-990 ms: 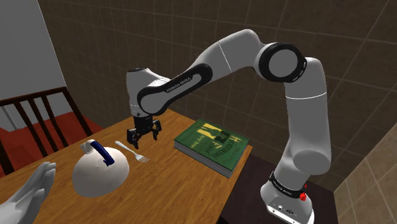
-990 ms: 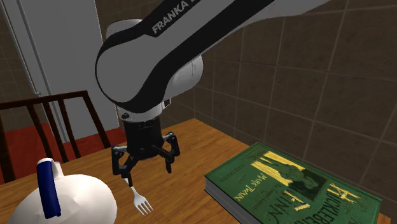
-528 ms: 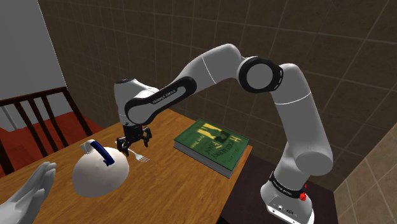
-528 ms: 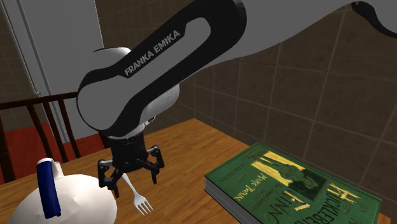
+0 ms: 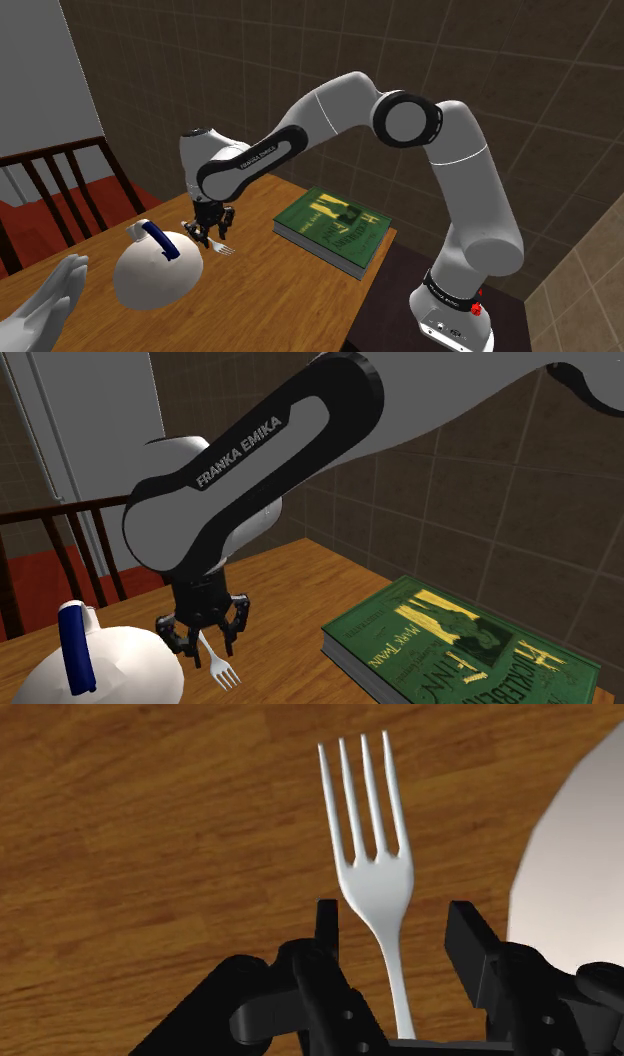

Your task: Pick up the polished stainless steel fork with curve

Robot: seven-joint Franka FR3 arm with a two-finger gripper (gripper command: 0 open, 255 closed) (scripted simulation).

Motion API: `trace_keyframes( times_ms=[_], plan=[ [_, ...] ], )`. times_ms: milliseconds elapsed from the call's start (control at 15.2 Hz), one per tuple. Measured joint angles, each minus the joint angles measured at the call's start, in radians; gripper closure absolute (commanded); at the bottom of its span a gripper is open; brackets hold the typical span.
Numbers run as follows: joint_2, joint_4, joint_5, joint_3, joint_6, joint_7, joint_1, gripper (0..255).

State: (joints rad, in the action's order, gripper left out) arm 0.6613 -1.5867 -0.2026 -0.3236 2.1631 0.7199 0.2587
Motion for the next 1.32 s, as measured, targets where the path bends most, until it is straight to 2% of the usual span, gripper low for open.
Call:
trace_keyframes(
  times_ms=[462, 1320],
  plan=[
    [0.005, -0.02, 0.001, -0.001, 0.027, 0.0, -0.005, 255],
    [-0.048, 0.031, 0.024, -0.015, -0.095, -0.012, -0.012, 255]
  ],
)
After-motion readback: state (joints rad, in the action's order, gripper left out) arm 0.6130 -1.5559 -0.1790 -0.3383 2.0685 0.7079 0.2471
